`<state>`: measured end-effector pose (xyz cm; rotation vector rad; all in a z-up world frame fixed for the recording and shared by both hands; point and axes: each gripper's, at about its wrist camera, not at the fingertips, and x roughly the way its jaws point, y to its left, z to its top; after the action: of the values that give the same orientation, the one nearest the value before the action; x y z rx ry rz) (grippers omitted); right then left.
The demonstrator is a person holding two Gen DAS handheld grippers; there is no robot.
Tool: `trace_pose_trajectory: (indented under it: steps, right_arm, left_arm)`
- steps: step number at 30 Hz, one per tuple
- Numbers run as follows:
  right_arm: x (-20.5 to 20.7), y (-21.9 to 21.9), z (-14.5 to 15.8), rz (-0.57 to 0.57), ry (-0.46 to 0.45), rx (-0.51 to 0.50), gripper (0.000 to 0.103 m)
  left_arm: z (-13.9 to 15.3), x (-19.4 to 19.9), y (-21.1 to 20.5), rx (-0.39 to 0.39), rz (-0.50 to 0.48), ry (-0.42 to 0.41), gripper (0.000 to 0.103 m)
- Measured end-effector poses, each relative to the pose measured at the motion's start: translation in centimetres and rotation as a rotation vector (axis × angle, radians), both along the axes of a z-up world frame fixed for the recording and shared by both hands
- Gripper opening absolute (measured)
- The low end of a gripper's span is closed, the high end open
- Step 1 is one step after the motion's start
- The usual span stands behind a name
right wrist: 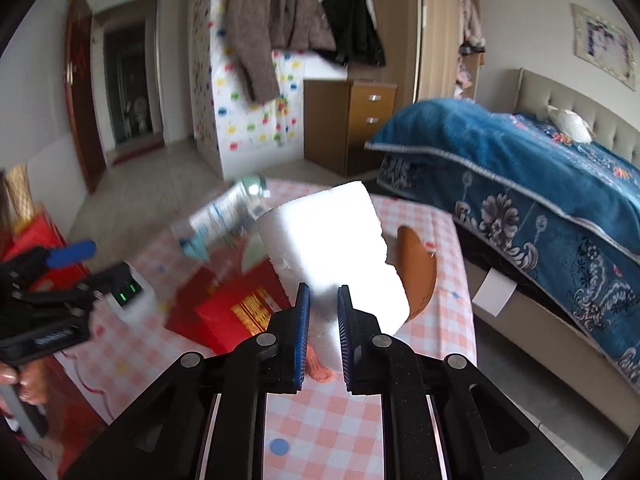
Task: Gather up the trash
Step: 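Grasp the white foam block with the right tool while the left tool grasps the milk carton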
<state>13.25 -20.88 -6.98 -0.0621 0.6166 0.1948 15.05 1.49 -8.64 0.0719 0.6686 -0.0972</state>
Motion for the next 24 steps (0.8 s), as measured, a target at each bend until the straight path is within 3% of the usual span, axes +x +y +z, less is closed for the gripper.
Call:
trace_pose_trajectory:
  steps: [4, 8, 19, 22, 24]
  right_arm:
    - [0.0, 0.2, 0.9, -0.014, -0.047, -0.005, 0.014]
    - [0.5, 0.4, 0.8, -0.02, -0.058, -0.018, 0.014]
    - [2.8, -0.4, -0.3, -0.036, -0.047, -0.018, 0.015]
    - [2.9, -0.5, -0.7, -0.036, -0.039, -0.015, 0.015]
    - [2.7, -0.6, -1.0, -0.037, -0.033, -0.013, 0.015]
  left_arm:
    - [0.1, 2.1, 0.4, 0.0, 0.007, -0.002, 0.096]
    - [-0.6, 5.1, 0.8, 0.006, 0.037, 0.034, 0.097]
    - [-4.2, 13.1, 2.6, -0.097, 0.091, 0.184, 0.096]
    - [-4.8, 14.5, 2.7, -0.132, 0.088, 0.223, 0.09]
    - [-5.2, 15.1, 2.8, -0.144, 0.077, 0.25, 0.072]
